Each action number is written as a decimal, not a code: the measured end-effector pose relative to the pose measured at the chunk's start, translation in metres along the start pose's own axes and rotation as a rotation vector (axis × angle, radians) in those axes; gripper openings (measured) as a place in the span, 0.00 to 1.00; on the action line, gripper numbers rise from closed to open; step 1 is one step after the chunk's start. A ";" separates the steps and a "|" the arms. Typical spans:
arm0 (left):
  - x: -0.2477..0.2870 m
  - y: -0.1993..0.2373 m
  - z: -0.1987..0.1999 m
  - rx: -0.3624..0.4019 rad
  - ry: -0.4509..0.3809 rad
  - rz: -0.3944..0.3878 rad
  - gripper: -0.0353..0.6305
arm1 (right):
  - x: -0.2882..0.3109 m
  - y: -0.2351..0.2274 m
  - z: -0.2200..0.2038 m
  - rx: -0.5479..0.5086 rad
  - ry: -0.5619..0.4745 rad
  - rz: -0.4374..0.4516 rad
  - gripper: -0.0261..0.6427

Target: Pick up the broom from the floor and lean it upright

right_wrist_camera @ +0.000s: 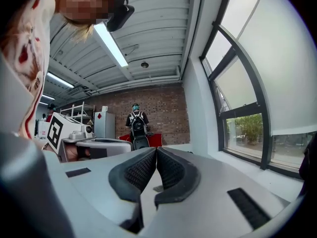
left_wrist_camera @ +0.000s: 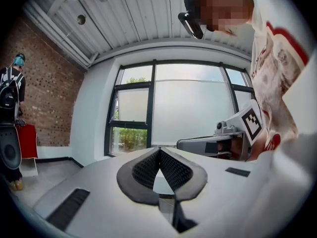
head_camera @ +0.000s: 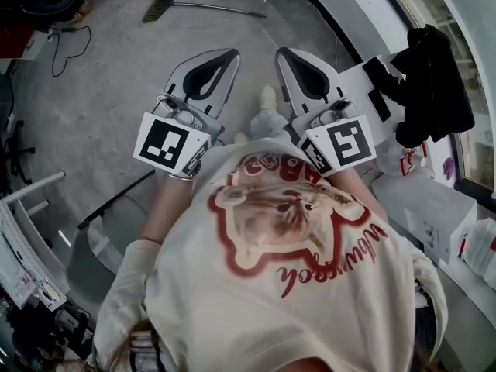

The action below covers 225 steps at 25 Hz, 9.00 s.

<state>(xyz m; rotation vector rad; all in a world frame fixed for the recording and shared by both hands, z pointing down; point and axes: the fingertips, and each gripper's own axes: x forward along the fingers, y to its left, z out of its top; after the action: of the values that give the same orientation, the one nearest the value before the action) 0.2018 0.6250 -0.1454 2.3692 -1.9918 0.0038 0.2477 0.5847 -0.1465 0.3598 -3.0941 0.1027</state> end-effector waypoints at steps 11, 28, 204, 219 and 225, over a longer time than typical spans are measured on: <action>0.095 0.061 -0.022 0.025 -0.021 0.006 0.09 | 0.065 -0.109 -0.032 0.067 -0.021 -0.034 0.08; 0.368 0.305 0.038 0.052 -0.110 0.117 0.09 | 0.326 -0.371 0.017 0.043 0.009 0.030 0.08; 0.756 0.252 -0.288 0.024 0.257 -0.279 0.18 | 0.215 -0.703 -0.177 0.121 0.124 -0.920 0.08; 0.833 0.168 -0.308 0.021 0.291 -0.362 0.18 | 0.168 -0.765 -0.185 0.150 0.109 -0.969 0.08; 0.863 0.165 -0.325 -0.005 0.349 -0.397 0.18 | 0.170 -0.799 -0.173 0.160 0.102 -1.000 0.08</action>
<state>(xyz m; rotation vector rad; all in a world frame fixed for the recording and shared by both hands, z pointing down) 0.1971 -0.2405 0.2119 2.5045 -1.3517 0.3672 0.2686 -0.2186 0.0811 1.7356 -2.4381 0.3154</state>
